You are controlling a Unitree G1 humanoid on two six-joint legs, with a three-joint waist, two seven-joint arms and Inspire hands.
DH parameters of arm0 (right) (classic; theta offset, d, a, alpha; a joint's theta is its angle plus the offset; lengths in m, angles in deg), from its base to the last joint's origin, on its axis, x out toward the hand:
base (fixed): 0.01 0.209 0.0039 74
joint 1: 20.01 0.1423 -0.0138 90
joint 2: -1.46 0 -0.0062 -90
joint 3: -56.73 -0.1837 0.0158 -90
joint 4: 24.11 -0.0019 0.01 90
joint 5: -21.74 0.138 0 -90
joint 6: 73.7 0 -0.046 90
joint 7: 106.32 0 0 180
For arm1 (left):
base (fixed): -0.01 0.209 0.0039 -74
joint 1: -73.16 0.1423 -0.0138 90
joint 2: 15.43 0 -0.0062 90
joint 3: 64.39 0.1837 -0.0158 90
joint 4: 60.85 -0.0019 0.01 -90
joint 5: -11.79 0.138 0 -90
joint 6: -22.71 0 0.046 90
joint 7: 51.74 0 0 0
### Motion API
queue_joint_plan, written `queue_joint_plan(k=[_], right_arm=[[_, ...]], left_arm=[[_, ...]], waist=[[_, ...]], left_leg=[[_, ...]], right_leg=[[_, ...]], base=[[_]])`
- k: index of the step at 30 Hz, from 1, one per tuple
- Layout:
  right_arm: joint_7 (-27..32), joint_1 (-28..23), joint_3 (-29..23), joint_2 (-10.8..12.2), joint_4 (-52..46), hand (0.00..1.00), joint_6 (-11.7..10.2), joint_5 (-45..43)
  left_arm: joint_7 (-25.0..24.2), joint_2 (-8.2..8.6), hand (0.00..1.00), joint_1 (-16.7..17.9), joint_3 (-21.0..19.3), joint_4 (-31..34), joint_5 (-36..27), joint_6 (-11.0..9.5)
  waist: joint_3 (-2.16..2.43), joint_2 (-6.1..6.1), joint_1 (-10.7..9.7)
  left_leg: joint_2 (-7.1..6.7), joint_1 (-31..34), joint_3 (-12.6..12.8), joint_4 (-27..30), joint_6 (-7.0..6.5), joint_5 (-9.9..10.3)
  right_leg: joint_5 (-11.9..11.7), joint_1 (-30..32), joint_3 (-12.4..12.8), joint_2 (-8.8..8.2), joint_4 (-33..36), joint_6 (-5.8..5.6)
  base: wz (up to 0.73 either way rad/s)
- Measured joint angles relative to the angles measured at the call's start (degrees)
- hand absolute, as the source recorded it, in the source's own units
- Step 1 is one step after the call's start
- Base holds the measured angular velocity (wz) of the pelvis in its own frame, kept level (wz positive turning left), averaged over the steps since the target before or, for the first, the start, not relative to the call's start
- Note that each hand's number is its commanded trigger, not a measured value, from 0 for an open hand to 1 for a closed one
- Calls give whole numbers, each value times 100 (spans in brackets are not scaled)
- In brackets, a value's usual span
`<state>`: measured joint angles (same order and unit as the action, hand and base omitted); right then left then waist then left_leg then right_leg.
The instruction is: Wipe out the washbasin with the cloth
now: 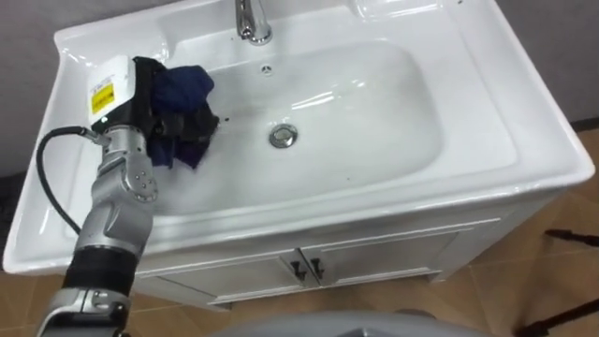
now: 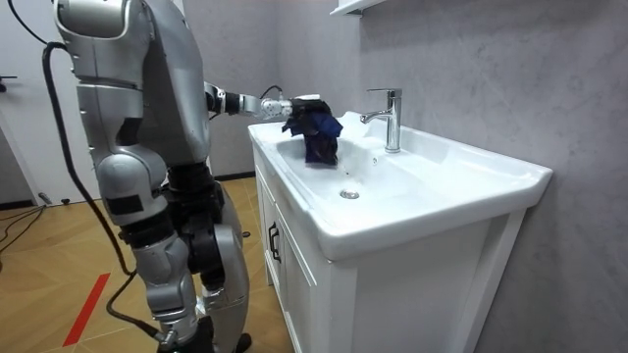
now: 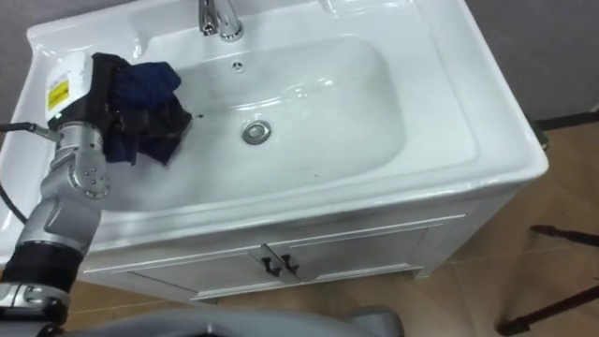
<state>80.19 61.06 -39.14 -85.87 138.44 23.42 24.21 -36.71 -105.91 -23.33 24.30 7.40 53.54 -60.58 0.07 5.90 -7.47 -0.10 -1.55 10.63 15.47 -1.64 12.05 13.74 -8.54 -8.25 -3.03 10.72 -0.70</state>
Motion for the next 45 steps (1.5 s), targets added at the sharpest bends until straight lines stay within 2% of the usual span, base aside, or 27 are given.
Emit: queue_joint_plan(k=[3, 7, 9, 11, 15, 20, 24, 34, 40, 45], right_arm=[[49, 0, -11, 0, -18, 0, -2, 6], [39, -12, -117, -2, -159, 0, -18, -25], [26, -8, -117, -2, -210, 0, -22, -21], [-11, -26, -187, -2, -332, 0, -30, -26], [-42, -41, -233, -6, -346, 0, -110, -11], [-56, -172, -206, -4, -314, 0, -142, -18], [-49, -292, -206, -4, -316, 0, -124, -18], [-226, -269, -199, -7, -371, 0, -114, -18], [-235, -236, -163, 3, -343, 0, -123, 16], [-236, -235, -159, 4, -343, 0, -99, -35]], left_arm=[[115, -39, 100, 0, -212, 1, -103, 32], [120, -79, 100, 0, -538, 23, -99, 37], [175, -91, 100, 0, -575, 47, -98, 39], [192, -94, 100, 1, -673, 133, -91, 38], [355, -108, 100, 1, -901, 335, -83, 31], [490, -148, 100, 111, -1181, 663, -83, 18], [534, -239, 100, 231, -1205, 783, -84, 36], [527, -239, 100, 269, -1203, 783, -81, 45], [450, -238, 100, 517, -1199, 782, -48, 51], [402, -236, 100, 672, -1193, 757, 18, 151]], waist=[[8, 12, 32], [19, 108, 152], [23, 136, 171], [16, 166, 274], [-2, 148, 320], [4, 156, 472], [-2, 148, 501], [-9, 125, 567], [-8, 126, 511], [-10, 123, 464]], left_leg=[[-40, 26, -145, 21, 0, 0], [-61, 33, -225, 21, -2, 0], [-73, 51, -273, 20, -3, -1], [-72, 66, -284, 25, -3, -1], [-73, 76, -287, 23, -3, -1], [-76, 51, -287, 0, -1, 1], [-79, 30, -290, 0, 0, 1], [-77, 1, -290, -13, 1, 4], [-79, -1, -300, -8, 1, 3], [-89, 13, -329, -7, 1, 3]], right_leg=[[4, -54, -140, -20, -16, -6], [5, -68, -204, -28, -12, -8], [6, -67, -210, -29, -14, -10], [8, -50, -206, -26, -16, -9], [12, -44, -203, -25, -19, -10], [12, -26, -120, -23, -30, -9], [12, -46, -118, -27, -30, -10], [12, -38, -62, -22, -12, -9], [11, -44, -48, -17, -16, -8], [12, -42, -67, -20, -30, -8]], base=[[22], [7], [8], [0], [0], [-9], [0], [-1], [0], [0]])
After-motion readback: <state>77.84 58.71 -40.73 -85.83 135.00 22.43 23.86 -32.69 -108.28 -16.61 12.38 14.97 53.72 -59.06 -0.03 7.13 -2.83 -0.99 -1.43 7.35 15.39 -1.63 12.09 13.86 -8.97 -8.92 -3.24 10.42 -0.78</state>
